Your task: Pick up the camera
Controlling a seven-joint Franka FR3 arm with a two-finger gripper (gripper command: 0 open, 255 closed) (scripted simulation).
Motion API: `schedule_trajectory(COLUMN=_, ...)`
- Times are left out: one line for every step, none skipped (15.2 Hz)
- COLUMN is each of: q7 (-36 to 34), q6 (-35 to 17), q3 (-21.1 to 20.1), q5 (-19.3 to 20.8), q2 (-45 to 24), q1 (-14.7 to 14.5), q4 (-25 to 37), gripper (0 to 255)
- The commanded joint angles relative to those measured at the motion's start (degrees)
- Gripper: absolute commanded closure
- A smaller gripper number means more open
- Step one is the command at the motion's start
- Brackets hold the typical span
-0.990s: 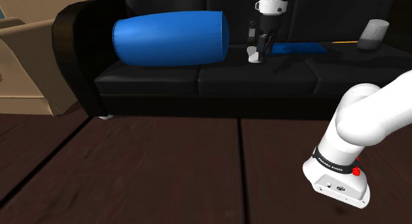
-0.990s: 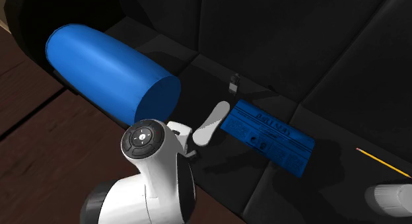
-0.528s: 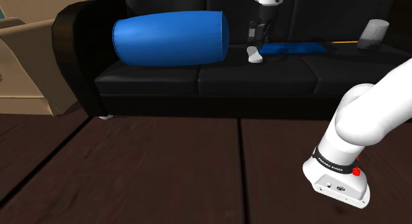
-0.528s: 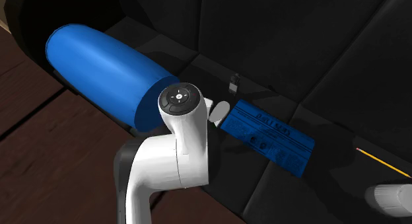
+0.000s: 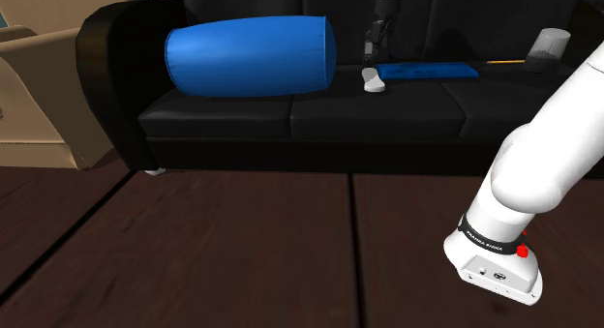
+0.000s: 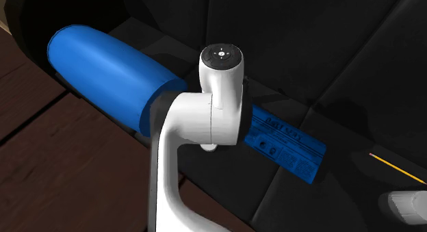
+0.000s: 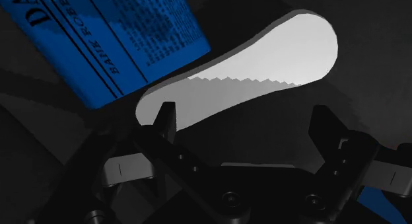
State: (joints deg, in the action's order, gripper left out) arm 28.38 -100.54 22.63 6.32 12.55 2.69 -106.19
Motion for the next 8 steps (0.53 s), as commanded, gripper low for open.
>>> schedule_trajectory(q7=3.2, q6=0.4, q3=2.0, q5=-1.6, q2=-3.9, q1=0.5, q4=4.7, gripper=0)
schedule_trajectory(q7=4.7, q6=0.7, q3=2.9, q5=-2.6, q2=-6.1, q1=0.8, q4=7.3, gripper=0)
schedule_trajectory(q7=6.2, q6=1.1, q3=3.7, q5=-3.8, q2=-8.4, q1=1.1, q4=10.0, gripper=0)
schedule_trajectory(q7=7.8, q6=1.6, q3=4.5, q5=-5.1, q2=-10.7, q1=1.6, q4=12.8, gripper=0)
schedule_trajectory(q7=9.3, q6=2.2, q3=5.3, q5=-6.4, q2=-13.1, q1=2.2, q4=15.8, gripper=0)
schedule_trajectory(q7=10.8, q6=3.0, q3=6.0, q5=-7.9, q2=-15.6, q1=2.9, q4=19.0, gripper=0)
schedule_trajectory(q7=12.3, q6=3.9, q3=6.6, q5=-9.5, q2=-18.3, q1=3.8, q4=22.4, gripper=0)
schedule_trajectory(q7=13.7, q6=4.9, q3=7.1, q5=-11.2, q2=-21.0, q1=4.9, q4=26.0, gripper=0)
